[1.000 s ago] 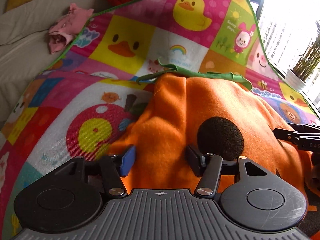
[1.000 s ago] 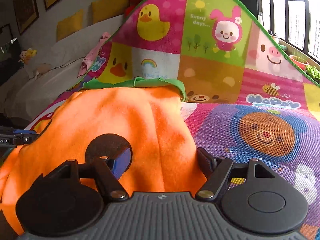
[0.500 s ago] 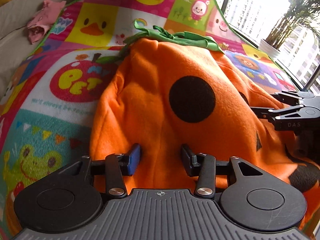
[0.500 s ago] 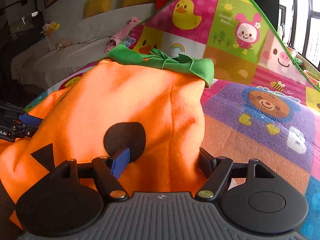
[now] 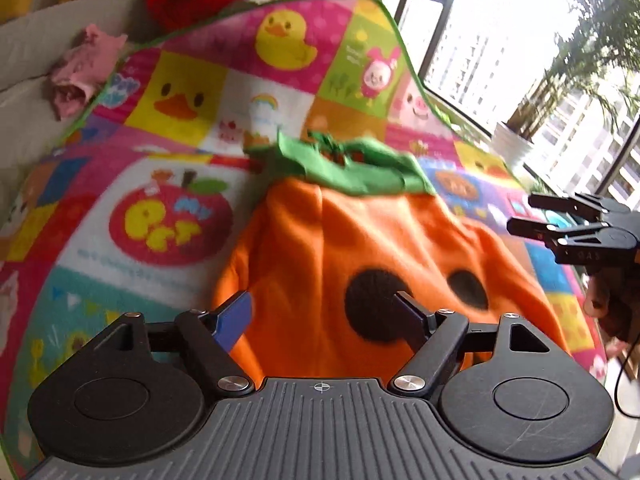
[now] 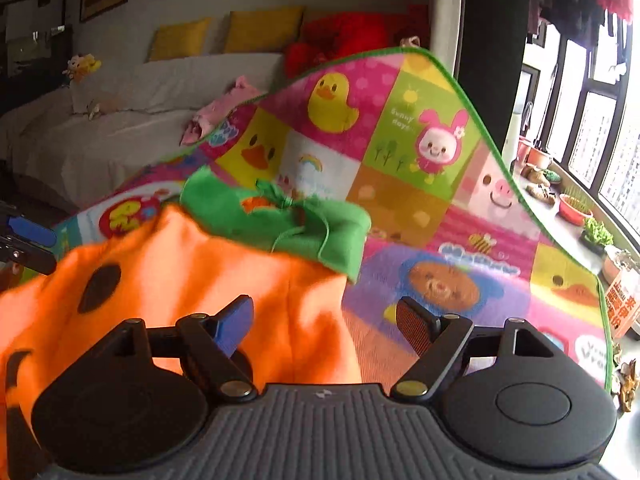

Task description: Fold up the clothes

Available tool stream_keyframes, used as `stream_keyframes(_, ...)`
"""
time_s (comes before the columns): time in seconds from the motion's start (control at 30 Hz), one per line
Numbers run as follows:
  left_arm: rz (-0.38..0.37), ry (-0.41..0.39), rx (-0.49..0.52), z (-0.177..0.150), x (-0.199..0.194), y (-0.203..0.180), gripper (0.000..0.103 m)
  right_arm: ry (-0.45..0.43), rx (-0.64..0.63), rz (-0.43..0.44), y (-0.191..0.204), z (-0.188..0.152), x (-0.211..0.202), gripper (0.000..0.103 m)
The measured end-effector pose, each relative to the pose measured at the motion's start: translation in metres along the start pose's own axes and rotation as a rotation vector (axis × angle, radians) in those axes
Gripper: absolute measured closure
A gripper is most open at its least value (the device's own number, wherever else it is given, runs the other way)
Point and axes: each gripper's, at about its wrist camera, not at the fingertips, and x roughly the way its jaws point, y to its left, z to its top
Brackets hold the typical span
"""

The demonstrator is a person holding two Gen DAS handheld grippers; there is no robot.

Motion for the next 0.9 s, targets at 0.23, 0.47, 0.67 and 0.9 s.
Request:
stream_keyframes(0.23,0.068,-0.148,-0.102,0.038,0.054,0.010,0.016,0.058,0.179,0.073,-0.004,0.055,0.112,0.036)
stream_keyframes(0.47,-0.188,-0.126,-0.221,0.059,0.091,0.034,0.009,0.168,0.256,0.359,-0.004,0.025,0.166,0.041)
stream_keyframes(0.67,-0.242,-0.084,-0.252,0.076,0.129,0.034,0.007,0.162,-0.135,0.509,0.045,-0.011,0.068,0.041)
stream_keyframes(0.9,-0.292,0.116,-0.012,0.039,0.143,-0.003,0.007,0.040,-0.054,0.232,-0.005,0.018,0.048,0.024)
